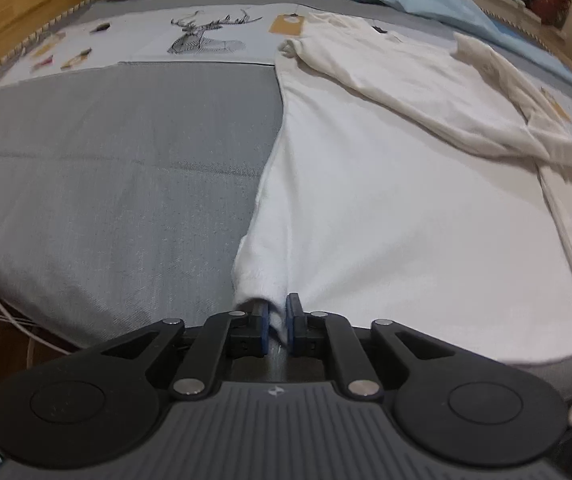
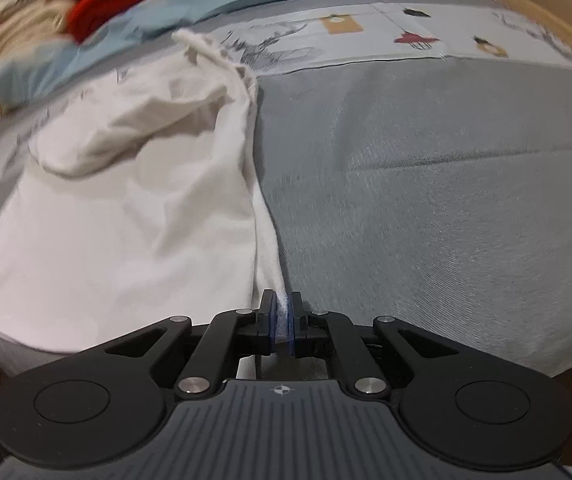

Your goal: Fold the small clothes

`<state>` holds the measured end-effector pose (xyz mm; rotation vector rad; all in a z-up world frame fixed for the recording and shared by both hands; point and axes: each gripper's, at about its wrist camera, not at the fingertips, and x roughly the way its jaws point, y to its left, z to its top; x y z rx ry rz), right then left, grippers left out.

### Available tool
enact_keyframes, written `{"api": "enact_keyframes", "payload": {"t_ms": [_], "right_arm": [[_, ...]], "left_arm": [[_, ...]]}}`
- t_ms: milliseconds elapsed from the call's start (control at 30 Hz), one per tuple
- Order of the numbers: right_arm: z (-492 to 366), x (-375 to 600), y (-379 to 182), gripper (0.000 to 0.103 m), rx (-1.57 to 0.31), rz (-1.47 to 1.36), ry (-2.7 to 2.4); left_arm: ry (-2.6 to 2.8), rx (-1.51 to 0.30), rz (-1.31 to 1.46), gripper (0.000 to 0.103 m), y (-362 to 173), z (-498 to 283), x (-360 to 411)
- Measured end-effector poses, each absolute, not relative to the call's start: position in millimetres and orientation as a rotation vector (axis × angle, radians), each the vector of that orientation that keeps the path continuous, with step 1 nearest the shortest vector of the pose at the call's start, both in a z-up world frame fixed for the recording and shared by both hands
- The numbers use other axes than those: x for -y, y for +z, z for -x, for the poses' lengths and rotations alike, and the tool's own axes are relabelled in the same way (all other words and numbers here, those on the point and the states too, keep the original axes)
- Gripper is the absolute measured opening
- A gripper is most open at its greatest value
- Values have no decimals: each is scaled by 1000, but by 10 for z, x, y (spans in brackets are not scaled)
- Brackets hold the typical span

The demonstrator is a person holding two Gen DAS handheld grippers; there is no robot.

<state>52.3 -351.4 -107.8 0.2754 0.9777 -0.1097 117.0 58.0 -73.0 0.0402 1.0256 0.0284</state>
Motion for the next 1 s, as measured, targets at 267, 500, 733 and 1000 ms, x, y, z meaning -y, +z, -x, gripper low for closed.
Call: {"api": "enact_keyframes", "payload": {"t_ms": [267, 500, 733, 1000], "right_arm": [[-785, 3434, -427, 56, -736, -167, -150], [-1522, 3692, -339, 57, -599, -347, -233], [-1762, 3969, -633, 57, -751, -504, -275], [-1889, 3592, -626, 57, -767, -435, -208]], "left_arm": [[-48, -755, -178, 91, -89, -1210, 2], [-343, -761, -334, 92, -362, -2082, 1136], [-441, -863, -424, 50, -962, -2885, 2022], [-153, -737, -173, 10, -130, -3570, 702]]}}
